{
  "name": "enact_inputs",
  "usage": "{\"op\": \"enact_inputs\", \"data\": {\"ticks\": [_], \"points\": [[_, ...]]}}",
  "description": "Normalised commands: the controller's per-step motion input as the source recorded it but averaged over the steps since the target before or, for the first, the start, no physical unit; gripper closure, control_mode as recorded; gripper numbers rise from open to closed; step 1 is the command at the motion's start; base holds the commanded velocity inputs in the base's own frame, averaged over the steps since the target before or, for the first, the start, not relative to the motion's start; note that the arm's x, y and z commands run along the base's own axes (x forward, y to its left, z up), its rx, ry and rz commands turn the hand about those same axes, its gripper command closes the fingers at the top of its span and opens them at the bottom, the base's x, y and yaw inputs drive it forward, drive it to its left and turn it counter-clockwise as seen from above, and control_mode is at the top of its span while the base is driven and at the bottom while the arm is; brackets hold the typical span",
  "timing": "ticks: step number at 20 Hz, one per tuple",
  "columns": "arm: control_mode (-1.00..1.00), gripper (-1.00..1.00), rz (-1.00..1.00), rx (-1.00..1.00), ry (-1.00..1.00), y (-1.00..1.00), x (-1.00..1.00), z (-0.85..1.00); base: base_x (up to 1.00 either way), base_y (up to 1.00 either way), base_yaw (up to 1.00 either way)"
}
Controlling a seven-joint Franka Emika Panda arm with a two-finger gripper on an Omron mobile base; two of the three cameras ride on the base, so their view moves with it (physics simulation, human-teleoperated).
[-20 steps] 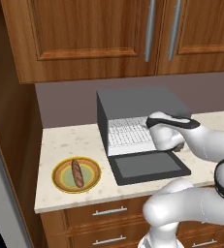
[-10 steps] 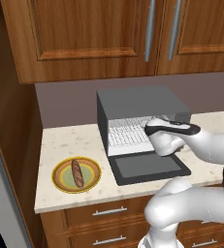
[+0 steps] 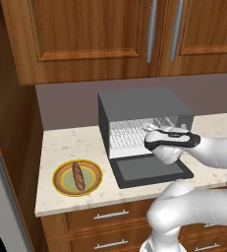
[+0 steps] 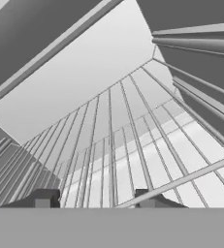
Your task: Pull the toaster oven rack outwards. Pick up the baguette from the plate and place it on the toaster oven rack. Close the toaster oven door fully and set the temperature to the lowest setting.
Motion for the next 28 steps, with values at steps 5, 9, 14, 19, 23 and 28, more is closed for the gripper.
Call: {"op": "enact_inputs", "data": {"ticks": [5,9,14,19,23,28], "points": [[-1.0,1.0,0.0,0.0,0.0,0.0,-0.01,0.0,0.0,0.0,0.0],[-1.0,1.0,0.0,-0.01,0.0,0.01,-0.24,-0.03,0.0,0.0,0.0],[-1.0,1.0,0.0,0.0,0.0,0.0,-0.1,-0.02,0.0,0.0,0.0],[-1.0,1.0,0.0,0.0,0.02,0.0,-0.07,-0.04,0.0,0.0,0.0],[-1.0,1.0,0.0,0.0,0.01,-0.01,-0.47,-0.14,0.0,0.0,0.0],[-1.0,1.0,-0.01,0.0,0.02,-0.08,-0.63,-0.15,0.0,0.0,0.0]]}}
